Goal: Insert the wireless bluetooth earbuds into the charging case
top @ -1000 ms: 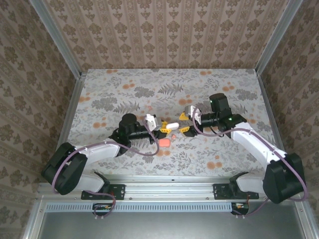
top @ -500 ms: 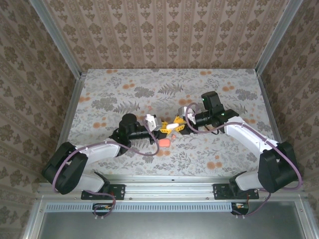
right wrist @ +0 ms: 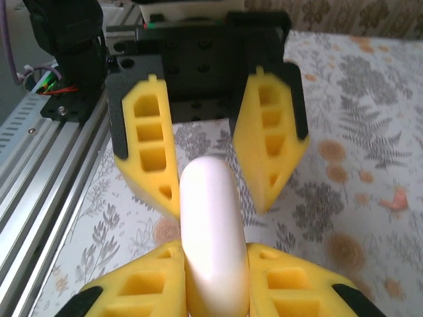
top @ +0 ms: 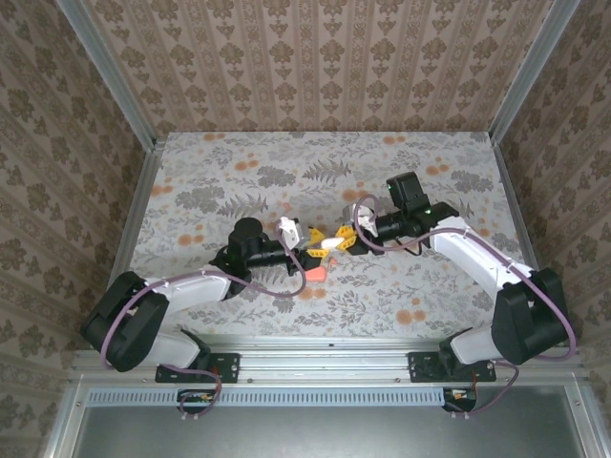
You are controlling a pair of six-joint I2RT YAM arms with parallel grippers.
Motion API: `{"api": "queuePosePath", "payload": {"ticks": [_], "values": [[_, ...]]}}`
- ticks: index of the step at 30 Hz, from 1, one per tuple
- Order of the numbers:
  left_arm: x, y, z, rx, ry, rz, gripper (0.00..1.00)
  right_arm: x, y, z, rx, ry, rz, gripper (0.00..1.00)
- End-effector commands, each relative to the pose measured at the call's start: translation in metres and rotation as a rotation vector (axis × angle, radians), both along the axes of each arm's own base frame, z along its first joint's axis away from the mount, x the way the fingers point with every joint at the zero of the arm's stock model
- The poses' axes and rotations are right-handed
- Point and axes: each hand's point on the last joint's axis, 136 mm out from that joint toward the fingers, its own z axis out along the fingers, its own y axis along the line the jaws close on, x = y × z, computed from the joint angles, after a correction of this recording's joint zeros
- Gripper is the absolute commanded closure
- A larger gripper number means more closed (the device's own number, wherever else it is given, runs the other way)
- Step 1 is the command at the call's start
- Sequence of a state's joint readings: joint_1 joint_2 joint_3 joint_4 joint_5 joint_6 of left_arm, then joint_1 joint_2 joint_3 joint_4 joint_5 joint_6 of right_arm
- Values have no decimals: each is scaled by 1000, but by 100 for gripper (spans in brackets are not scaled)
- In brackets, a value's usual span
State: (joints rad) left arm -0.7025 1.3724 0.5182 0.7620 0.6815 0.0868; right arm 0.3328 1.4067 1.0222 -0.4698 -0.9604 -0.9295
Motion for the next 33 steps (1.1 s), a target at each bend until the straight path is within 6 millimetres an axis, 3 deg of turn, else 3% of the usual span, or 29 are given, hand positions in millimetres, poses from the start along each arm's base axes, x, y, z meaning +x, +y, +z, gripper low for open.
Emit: {"api": "queuePosePath", "payload": {"ticks": [1,3,5,12,18,24,33], "values": [[15,4,11,-9,19,95,45,-5,-29,-6,-54,139,-40,82],[19,8,6,20,62,136,37,-1,-47,-13,-102,238,-94,82],[20,13,2,58,103,165,35,6,-61,-26,-178,327,-159,81],[11,41,-13,262,226,259,34,36,-89,-49,-221,701,-341,81],[-4,64,-27,516,165,209,34,65,-113,-75,-240,977,-439,82],[-13,73,-45,685,93,144,33,83,-138,-114,-382,1065,-556,78],[-20,67,-84,897,7,6,32,94,-153,-131,-406,1138,-566,77]]}}
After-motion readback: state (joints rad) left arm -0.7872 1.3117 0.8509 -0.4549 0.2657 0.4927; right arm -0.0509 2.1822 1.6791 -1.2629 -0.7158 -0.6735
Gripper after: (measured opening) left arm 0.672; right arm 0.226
